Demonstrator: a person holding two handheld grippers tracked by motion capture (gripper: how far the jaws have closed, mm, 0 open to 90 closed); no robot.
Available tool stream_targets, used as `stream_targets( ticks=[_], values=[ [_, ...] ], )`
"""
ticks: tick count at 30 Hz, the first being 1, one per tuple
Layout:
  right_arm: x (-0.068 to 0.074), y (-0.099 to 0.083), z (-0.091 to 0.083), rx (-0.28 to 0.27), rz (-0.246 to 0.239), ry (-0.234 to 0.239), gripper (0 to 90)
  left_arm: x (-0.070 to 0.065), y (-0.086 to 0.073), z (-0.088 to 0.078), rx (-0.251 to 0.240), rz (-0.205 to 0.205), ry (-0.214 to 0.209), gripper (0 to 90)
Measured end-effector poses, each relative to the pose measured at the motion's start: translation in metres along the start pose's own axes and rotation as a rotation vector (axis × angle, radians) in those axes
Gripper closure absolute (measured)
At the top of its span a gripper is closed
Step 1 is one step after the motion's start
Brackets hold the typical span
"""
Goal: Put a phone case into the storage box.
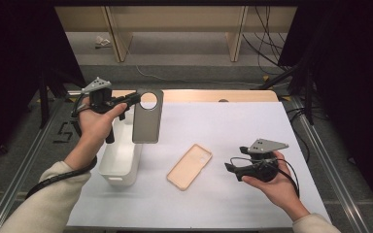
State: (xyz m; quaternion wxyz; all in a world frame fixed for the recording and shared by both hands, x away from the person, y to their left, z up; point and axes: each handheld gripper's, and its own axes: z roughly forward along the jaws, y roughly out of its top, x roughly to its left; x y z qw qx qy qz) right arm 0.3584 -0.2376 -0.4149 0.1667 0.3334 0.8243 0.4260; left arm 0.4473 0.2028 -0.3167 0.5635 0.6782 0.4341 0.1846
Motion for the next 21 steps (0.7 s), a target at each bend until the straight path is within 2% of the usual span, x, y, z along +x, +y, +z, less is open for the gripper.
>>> stream_targets(
  ticks=[11,21],
  values=[
    [0.0,0.0,0.0,-0.001,0.003,-0.002,20.4,0.014,0.003,-0.005,0.003,0.002,0.017,82.0],
    [-0.001,0.0,0.0,-0.001,0.005,-0.003,20.3,0.029,0.004,-0.008,0.011,0.011,0.05,81.9]
  ],
)
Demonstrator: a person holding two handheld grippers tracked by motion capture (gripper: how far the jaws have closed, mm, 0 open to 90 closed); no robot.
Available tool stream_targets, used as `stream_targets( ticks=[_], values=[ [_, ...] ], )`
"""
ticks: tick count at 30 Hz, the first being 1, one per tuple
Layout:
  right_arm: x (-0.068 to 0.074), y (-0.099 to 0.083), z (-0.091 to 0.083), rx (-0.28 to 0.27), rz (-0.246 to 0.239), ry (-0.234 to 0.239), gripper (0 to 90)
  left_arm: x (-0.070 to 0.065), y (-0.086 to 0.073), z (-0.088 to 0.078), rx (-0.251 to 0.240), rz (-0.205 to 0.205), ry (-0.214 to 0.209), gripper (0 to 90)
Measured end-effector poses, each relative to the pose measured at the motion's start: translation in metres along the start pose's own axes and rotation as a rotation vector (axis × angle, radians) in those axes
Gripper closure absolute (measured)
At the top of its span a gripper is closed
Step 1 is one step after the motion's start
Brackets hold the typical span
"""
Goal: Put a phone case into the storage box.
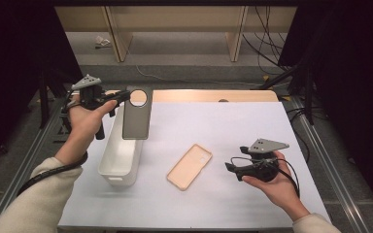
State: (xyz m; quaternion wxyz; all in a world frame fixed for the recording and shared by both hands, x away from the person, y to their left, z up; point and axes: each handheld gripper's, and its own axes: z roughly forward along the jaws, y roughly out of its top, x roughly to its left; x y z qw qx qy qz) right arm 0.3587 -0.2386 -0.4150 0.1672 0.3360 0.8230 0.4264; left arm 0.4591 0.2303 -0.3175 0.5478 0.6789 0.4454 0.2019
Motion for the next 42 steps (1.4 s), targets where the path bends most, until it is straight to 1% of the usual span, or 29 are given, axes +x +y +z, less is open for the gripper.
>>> stream_targets(
  ticks=[7,12,16,19,32,42],
  values=[
    [0.0,0.0,0.0,-0.001,0.002,-0.002,20.4,0.008,0.001,-0.002,-0.007,-0.005,0.01,82.0],
    [-0.001,0.0,0.0,-0.001,0.004,-0.002,20.4,0.014,0.004,-0.003,-0.012,0.0,0.015,82.0],
    [-0.001,0.0,0.0,-0.001,0.004,-0.003,20.4,0.019,0.005,-0.003,-0.017,-0.008,0.024,81.9],
    [-0.001,0.0,0.0,-0.001,0.005,-0.002,20.4,0.022,0.006,-0.003,-0.015,-0.002,0.03,81.9],
    [-0.002,-0.001,0.001,-0.001,0.01,-0.001,20.4,0.032,0.009,0.002,-0.011,0.002,0.047,81.9],
    [-0.002,-0.001,0.0,0.0,0.015,0.0,20.4,0.041,0.011,0.006,-0.008,0.019,0.059,81.9]
  ],
)
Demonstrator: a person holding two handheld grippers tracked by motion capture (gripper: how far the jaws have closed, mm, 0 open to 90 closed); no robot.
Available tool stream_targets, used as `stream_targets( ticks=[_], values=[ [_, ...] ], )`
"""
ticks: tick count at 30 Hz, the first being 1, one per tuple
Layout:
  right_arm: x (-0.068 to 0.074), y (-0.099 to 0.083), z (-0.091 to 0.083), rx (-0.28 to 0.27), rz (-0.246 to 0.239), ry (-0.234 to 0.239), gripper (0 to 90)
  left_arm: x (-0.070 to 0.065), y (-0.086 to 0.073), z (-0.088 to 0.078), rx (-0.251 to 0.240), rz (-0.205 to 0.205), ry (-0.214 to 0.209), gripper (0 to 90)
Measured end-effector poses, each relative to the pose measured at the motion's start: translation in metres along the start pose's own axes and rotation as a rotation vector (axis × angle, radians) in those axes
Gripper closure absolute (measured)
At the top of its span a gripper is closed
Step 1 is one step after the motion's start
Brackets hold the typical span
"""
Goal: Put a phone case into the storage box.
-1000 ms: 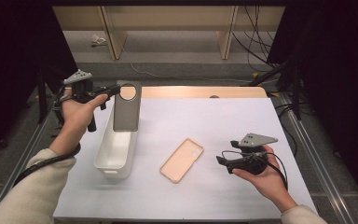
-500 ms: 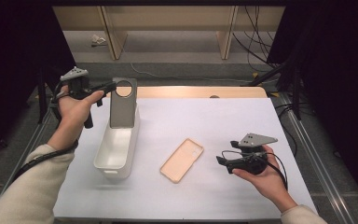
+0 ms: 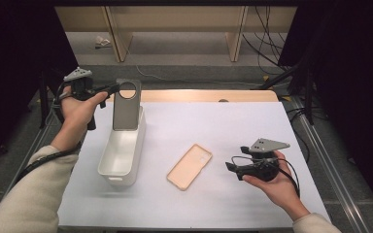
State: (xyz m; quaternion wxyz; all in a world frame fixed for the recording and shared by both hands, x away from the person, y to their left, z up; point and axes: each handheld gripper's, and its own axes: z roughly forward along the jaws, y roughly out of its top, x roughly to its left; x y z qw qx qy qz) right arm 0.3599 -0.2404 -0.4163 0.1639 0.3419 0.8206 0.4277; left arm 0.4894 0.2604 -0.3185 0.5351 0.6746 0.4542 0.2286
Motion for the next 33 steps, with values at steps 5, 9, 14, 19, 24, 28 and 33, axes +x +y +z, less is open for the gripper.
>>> stream_targets(
  ticks=[5,9,14,19,24,28,33],
  values=[
    [0.0,0.0,0.001,0.003,-0.002,0.002,20.4,0.003,0.001,0.002,-0.003,-0.002,0.005,81.9],
    [0.0,0.0,0.001,0.002,0.0,0.0,20.5,0.005,0.001,0.004,-0.001,0.004,0.01,82.0],
    [-0.001,-0.001,0.001,0.0,0.001,0.0,20.5,0.008,0.0,0.008,-0.002,0.004,0.012,81.9],
    [-0.001,-0.001,0.001,0.001,0.001,0.0,20.5,0.01,-0.001,0.011,-0.003,0.007,0.011,81.9],
    [-0.001,-0.001,0.001,0.0,0.003,0.0,20.5,0.013,-0.001,0.014,-0.008,0.01,0.008,81.9],
    [-0.002,-0.001,0.001,-0.001,0.002,-0.002,20.6,0.014,-0.001,0.016,-0.001,0.017,0.009,81.9],
    [-0.002,-0.001,0.001,-0.002,0.003,0.0,20.6,0.015,-0.001,0.018,-0.003,0.017,0.011,81.9]
  ],
)
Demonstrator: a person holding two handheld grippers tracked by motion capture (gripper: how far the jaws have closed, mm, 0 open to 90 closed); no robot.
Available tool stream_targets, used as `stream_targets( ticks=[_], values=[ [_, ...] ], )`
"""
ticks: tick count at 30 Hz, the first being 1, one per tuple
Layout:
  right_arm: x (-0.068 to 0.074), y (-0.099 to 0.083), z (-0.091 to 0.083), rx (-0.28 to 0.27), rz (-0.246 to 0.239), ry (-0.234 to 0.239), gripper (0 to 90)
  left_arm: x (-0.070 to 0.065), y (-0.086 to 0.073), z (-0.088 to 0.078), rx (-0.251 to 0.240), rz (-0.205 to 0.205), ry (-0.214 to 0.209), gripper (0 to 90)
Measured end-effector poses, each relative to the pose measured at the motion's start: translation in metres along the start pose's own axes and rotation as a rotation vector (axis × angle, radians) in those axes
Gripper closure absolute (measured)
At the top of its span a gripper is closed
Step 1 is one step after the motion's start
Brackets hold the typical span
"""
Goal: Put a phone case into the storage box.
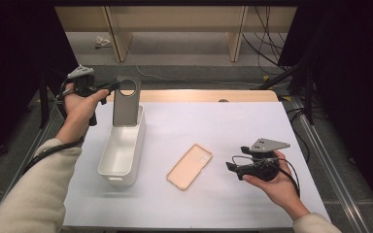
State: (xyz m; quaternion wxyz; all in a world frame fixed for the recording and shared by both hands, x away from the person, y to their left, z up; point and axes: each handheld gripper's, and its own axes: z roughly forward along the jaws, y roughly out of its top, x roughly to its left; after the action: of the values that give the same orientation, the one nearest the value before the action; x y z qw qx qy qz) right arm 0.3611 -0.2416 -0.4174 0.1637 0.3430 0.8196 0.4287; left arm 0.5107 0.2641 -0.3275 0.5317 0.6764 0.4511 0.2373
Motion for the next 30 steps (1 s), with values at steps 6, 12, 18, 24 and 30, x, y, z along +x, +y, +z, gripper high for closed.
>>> stream_targets(
  ticks=[6,12,18,24,30],
  values=[
    [0.0,0.0,0.0,0.0,0.002,0.0,20.6,0.004,-0.002,0.003,0.003,-0.006,0.005,81.9],
    [0.0,0.0,0.0,0.002,0.002,0.001,20.6,0.006,-0.003,0.004,0.002,-0.006,0.008,81.9],
    [-0.001,0.0,0.0,0.001,0.002,0.001,20.6,0.006,-0.003,0.008,-0.004,-0.003,0.004,81.9],
    [-0.001,0.0,0.0,0.001,0.003,0.001,20.6,0.008,-0.005,0.014,0.0,-0.005,0.004,81.9],
    [-0.001,-0.001,0.0,0.002,0.004,0.002,20.6,0.009,-0.008,0.018,0.008,-0.005,0.01,81.9]
  ],
)
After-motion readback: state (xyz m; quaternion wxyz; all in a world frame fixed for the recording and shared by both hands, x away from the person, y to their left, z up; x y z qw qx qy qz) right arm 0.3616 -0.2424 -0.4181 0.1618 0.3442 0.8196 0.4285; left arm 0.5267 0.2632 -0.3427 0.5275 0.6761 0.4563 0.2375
